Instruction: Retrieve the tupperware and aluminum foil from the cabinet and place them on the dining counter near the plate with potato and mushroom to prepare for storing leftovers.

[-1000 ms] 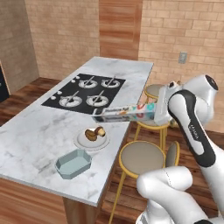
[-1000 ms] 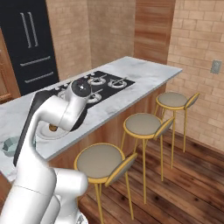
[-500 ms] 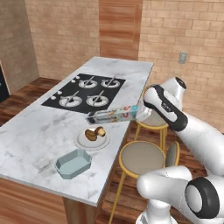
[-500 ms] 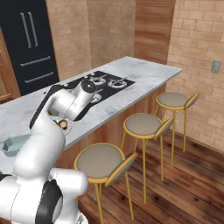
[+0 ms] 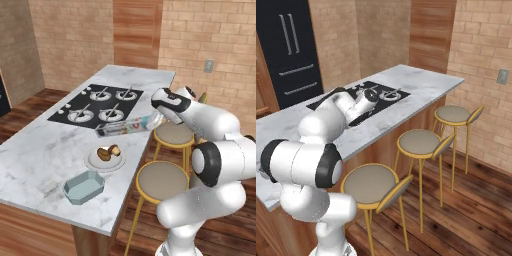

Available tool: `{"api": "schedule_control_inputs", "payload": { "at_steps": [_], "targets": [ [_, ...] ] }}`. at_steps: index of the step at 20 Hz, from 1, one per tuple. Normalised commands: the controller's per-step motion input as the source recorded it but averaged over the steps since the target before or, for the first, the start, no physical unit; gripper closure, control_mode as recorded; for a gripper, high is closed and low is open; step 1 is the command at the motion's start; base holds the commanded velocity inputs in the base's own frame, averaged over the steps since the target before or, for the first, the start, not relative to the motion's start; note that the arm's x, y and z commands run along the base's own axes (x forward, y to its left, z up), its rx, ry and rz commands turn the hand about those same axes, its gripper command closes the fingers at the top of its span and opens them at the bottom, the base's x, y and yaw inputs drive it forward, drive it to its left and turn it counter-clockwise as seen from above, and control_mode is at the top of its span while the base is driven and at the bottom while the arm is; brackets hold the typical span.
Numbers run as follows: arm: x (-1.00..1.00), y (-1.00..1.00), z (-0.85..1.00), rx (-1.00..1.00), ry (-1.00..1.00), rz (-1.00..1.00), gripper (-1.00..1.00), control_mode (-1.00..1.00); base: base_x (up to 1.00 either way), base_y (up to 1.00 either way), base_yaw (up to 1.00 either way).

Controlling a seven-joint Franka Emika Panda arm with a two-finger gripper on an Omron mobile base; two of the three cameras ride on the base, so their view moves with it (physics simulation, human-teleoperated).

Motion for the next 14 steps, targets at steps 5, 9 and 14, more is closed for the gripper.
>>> {"api": "schedule_control_inputs", "payload": {
  "at_steps": [5,9,14],
  "targets": [
    [0.67,0.05,-0.84,0.0,0.0,0.0,1.0,-1.0,0.0,0.0,0.0],
    [0.59,0.06,-0.83,0.0,0.0,0.0,1.0,-1.0,0.0,0.0,0.0],
    [0.65,0.08,-0.72,0.0,0.0,0.0,1.0,-1.0,0.0,0.0,0.0]
  ]
}}
